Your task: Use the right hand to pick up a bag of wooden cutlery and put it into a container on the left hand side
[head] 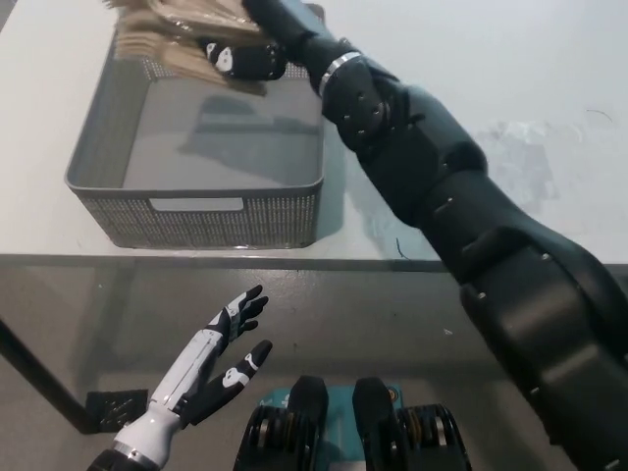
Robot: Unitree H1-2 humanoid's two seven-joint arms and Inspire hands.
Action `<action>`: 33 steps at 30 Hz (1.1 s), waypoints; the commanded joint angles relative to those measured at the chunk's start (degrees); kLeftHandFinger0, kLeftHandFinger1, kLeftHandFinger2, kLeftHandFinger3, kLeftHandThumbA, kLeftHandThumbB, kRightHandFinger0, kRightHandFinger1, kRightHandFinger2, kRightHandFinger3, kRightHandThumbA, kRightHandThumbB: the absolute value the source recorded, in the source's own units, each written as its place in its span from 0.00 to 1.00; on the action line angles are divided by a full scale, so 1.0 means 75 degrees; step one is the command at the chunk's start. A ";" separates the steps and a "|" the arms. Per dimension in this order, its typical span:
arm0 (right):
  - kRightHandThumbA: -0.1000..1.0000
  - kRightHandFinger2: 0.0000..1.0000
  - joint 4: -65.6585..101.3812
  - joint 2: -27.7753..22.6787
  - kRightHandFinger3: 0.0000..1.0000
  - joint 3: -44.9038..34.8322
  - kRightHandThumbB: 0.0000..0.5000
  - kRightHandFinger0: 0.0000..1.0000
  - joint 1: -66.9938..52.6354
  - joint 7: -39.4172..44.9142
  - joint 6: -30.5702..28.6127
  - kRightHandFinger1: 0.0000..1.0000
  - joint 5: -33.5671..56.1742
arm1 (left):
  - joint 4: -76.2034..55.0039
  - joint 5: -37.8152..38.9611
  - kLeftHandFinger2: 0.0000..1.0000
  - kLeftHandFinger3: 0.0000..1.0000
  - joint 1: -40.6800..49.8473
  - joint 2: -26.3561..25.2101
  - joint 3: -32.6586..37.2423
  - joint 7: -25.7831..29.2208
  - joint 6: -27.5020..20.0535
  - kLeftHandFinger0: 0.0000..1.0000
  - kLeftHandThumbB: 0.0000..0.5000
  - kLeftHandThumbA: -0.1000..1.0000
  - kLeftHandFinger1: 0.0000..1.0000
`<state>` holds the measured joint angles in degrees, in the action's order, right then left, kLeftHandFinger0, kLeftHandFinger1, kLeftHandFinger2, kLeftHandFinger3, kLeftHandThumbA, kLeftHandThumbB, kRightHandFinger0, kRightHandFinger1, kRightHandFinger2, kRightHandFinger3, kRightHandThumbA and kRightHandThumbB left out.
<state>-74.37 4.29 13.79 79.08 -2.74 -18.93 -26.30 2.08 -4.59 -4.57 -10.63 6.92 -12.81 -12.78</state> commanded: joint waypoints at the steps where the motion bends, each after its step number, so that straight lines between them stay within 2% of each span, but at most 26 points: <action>1: 0.62 1.00 0.0181 -0.0182 1.00 0.0132 0.88 1.00 0.0751 0.0275 0.0470 1.00 0.0081 | -0.0300 0.0072 1.00 1.00 -0.0048 -0.0059 0.0022 -0.0064 0.0031 1.00 0.51 0.76 1.00; 2: 0.78 1.00 0.0195 -0.0302 1.00 0.0463 0.99 1.00 0.0793 0.0786 0.0761 1.00 -0.0187 | -0.0330 0.0055 1.00 1.00 -0.0050 -0.0069 0.0019 -0.0062 0.0042 1.00 0.51 0.77 1.00; 7: 0.90 1.00 0.0287 -0.0516 1.00 0.0798 1.00 1.00 0.0744 0.0898 0.0993 1.00 -0.0254 | -0.0354 -0.0005 1.00 1.00 -0.0058 -0.0090 0.0022 -0.0061 0.0032 1.00 0.51 0.77 1.00; 16: 0.91 1.00 0.0485 -0.0794 1.00 0.0781 1.00 1.00 0.0783 0.1055 0.1077 1.00 -0.0083 | -0.0281 0.0036 1.00 1.00 -0.0162 -0.0070 0.0014 -0.0067 -0.0064 1.00 0.51 0.77 1.00; 20: 0.92 1.00 0.0848 -0.1019 1.00 0.0567 0.95 1.00 0.0737 0.1269 0.1104 1.00 0.0151 | -0.0269 -0.0008 1.00 1.00 -0.0170 -0.0058 0.0029 -0.0053 -0.0065 1.00 0.51 0.76 1.00; 25: 0.95 1.00 0.2466 -0.1697 1.00 0.0075 0.89 1.00 0.0294 0.1577 0.1165 1.00 0.0563 | -0.0319 0.0003 1.00 1.00 -0.0216 -0.0092 0.0038 -0.0098 0.0009 1.00 0.49 0.76 1.00; 30: 0.96 1.00 0.5439 -0.2502 1.00 -0.0680 0.85 1.00 -0.0771 0.2376 0.2078 1.00 0.1359 | -0.0272 0.0099 1.00 1.00 -0.0215 -0.0094 0.0000 -0.0117 -0.0023 1.00 0.50 0.78 1.00; 32: 0.97 1.00 0.6451 -0.2747 1.00 -0.1055 0.94 1.00 -0.1280 0.2454 0.2243 1.00 0.1734 | -0.0267 0.0081 1.00 1.00 -0.0190 -0.0107 -0.0004 -0.0111 -0.0056 1.00 0.47 0.78 1.00; 33: 0.96 1.00 0.7019 -0.2859 1.00 -0.1266 0.89 1.00 -0.1582 0.2473 0.2357 1.00 0.1956 | -0.0277 0.0089 1.00 1.00 -0.0178 -0.0111 -0.0006 -0.0114 -0.0062 1.00 0.45 0.77 1.00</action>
<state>-45.93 -9.77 12.61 73.00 8.99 -8.62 -23.41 1.69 -4.71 -4.82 -10.67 7.00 -13.21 -12.34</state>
